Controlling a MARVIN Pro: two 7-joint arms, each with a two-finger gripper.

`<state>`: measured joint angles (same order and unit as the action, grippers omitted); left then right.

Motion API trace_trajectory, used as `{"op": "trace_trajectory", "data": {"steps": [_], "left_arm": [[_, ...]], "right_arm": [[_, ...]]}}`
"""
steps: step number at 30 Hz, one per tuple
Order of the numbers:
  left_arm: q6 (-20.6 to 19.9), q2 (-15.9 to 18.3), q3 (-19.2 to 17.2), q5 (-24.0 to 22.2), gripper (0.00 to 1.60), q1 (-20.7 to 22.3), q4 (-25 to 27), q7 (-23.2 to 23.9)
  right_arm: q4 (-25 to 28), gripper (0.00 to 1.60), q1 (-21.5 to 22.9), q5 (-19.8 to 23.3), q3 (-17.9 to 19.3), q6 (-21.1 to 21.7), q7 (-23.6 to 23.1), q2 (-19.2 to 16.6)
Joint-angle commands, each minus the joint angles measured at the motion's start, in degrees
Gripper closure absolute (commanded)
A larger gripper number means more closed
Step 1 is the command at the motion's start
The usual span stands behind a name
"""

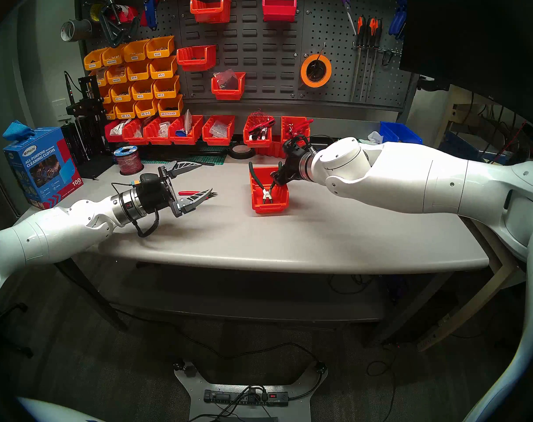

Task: Take out tools from the storage box

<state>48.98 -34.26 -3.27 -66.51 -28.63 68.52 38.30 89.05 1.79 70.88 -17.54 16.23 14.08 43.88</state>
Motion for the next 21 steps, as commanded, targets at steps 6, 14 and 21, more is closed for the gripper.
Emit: {"op": "trace_trajectory", "data": {"steps": [6, 14, 21], "left_arm": [[0.9, -0.9, -0.8, -0.3, 0.00, 0.7, -1.4, 0.7], [1.4, -0.4, -1.0, -0.3, 0.00, 0.7, -1.3, 0.5], [1.9, 0.7, -0.9, 0.0, 0.00, 0.6, -0.3, -0.1]], "right_arm": [[-3.1, 0.00, 0.5, 0.4, 0.7, -0.7, -2.1, 2.4], [-3.9, 0.31, 1.1, 0.6, 0.2, 1.2, -2.9, 3.3], [-3.9, 1.15, 1.2, 0.5, 0.3, 1.7, -2.9, 3.7]]}}
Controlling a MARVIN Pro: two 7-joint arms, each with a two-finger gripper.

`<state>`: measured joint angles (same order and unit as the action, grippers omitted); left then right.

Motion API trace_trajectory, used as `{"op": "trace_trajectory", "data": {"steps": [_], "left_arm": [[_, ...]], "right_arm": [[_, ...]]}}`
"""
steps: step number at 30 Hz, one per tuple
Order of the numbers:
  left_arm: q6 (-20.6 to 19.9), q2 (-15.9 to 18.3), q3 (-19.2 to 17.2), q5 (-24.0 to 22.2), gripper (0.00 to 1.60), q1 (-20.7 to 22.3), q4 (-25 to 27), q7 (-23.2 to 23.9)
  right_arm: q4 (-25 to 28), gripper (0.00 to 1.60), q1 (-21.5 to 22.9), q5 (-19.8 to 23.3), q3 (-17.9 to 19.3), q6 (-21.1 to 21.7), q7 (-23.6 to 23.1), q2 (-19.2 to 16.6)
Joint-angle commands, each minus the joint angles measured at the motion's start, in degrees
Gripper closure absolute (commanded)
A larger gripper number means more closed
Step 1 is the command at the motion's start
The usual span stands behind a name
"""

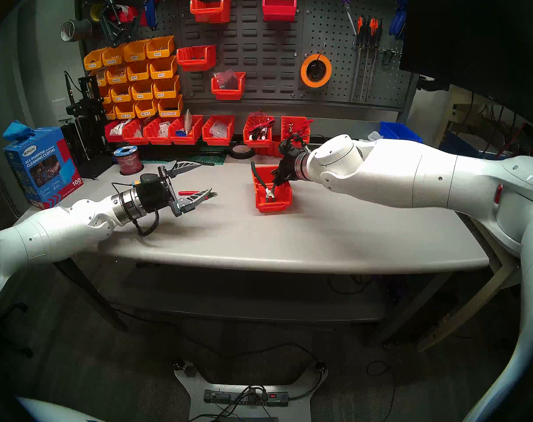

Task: Take out tools from the storage box

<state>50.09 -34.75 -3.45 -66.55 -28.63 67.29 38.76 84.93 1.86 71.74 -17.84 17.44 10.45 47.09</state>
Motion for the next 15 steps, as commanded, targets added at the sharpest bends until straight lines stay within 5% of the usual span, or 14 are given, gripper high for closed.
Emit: {"op": "trace_trajectory", "data": {"steps": [1, 3, 15], "left_arm": [[0.8, 1.3, -0.7, 0.1, 0.00, 0.6, 1.1, -0.7], [0.9, 1.7, -0.7, 0.2, 0.00, 0.5, 1.4, -1.0], [1.3, 2.1, -0.5, 0.2, 0.00, 0.6, 1.9, -1.3]], "right_arm": [[0.2, 1.32, 1.2, -0.4, 0.6, 0.5, 0.8, 0.5], [0.4, 1.60, 1.2, -0.7, 0.5, 0.6, 1.2, 0.6], [1.0, 1.60, 2.2, -0.6, 1.1, 2.0, 3.7, -0.3]]}}
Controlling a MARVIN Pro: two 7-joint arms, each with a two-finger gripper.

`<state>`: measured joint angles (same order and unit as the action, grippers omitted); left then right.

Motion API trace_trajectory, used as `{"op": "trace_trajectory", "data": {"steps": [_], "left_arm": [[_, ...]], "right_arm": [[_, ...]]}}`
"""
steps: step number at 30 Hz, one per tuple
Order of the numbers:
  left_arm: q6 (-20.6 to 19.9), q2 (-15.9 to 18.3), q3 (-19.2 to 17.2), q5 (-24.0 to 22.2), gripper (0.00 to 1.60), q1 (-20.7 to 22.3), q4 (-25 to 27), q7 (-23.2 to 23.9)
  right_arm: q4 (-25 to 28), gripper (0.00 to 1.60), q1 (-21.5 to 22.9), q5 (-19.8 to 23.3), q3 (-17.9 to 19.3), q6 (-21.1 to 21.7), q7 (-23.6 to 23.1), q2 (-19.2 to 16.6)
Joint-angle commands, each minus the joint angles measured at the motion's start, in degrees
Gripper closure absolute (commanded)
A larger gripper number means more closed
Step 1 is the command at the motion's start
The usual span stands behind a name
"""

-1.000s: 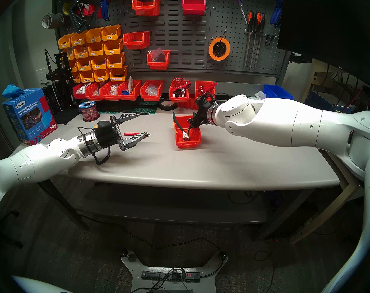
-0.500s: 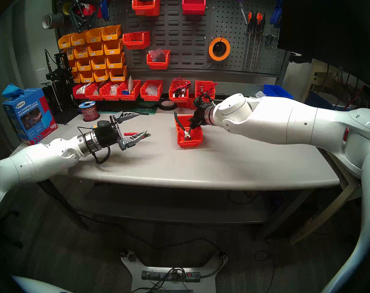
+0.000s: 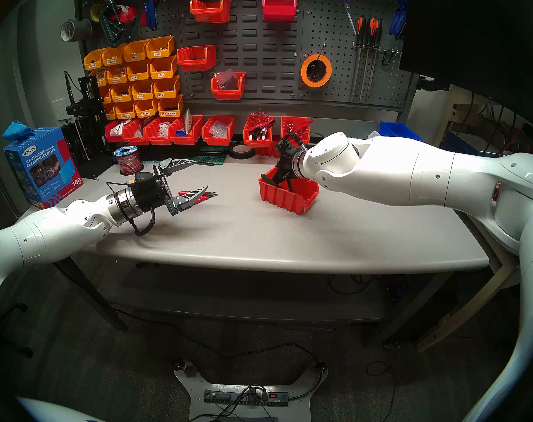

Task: Take out tools from the storage box

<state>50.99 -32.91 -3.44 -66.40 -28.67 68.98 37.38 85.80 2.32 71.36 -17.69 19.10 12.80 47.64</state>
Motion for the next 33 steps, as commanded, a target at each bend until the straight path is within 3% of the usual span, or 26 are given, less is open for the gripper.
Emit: {"op": "trace_trajectory", "data": {"steps": [1, 10, 18, 33], "left_arm": [[0.5, 0.2, -0.6, 0.0, 0.00, 0.7, 0.2, 0.0], [0.5, -0.3, -0.6, -0.1, 0.00, 0.7, 0.2, -0.4], [0.7, 0.0, -0.8, -0.5, 0.00, 0.8, 0.2, -0.9], [1.8, 3.4, -2.2, -0.5, 0.00, 1.6, 1.6, -2.8]], "right_arm": [[0.2, 1.60, 2.3, -0.6, 1.2, 0.2, 1.4, -1.2], [0.5, 1.60, 5.7, -1.8, 3.0, -0.1, 0.3, -1.4], [-0.8, 1.60, 7.1, -2.3, 4.4, -0.9, -0.5, 0.5], [-3.1, 1.60, 7.9, -3.6, 5.5, -3.2, -4.0, 3.6]]}}
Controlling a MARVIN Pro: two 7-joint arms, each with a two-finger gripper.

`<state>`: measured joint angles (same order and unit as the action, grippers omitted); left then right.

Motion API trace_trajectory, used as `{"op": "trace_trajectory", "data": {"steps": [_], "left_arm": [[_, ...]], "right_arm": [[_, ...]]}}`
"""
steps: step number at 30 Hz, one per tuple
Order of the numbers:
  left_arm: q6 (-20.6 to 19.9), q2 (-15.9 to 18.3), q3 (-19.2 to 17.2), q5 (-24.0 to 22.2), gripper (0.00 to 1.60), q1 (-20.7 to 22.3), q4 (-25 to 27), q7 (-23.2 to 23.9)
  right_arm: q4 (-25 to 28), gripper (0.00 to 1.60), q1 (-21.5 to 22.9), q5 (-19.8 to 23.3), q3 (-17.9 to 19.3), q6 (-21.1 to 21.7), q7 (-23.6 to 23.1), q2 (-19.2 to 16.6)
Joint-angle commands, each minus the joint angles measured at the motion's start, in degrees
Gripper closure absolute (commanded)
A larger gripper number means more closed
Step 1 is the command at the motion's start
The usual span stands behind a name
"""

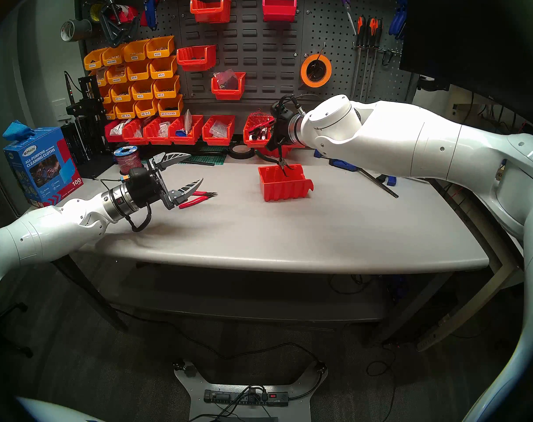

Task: Take out tools from the storage box

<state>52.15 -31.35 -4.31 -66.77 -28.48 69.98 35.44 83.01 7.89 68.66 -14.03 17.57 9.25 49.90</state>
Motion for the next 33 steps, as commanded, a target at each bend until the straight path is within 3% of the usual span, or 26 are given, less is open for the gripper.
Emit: {"op": "trace_trajectory", "data": {"steps": [1, 19, 33], "left_arm": [[0.7, 2.0, -1.4, 0.0, 0.00, 1.5, 0.7, -0.9], [1.8, 6.6, -3.3, 3.9, 0.00, 2.6, 2.3, -6.5], [2.7, 12.1, -4.2, 7.4, 0.00, 1.9, 5.8, -13.2]], "right_arm": [[-0.3, 1.60, 2.4, -0.9, 1.9, -1.7, -0.5, 1.4], [-0.4, 1.60, 2.4, -1.3, 4.1, -5.9, -3.8, 6.9], [2.0, 1.60, 0.3, -2.4, 2.4, -7.8, -7.7, 11.8]]}}
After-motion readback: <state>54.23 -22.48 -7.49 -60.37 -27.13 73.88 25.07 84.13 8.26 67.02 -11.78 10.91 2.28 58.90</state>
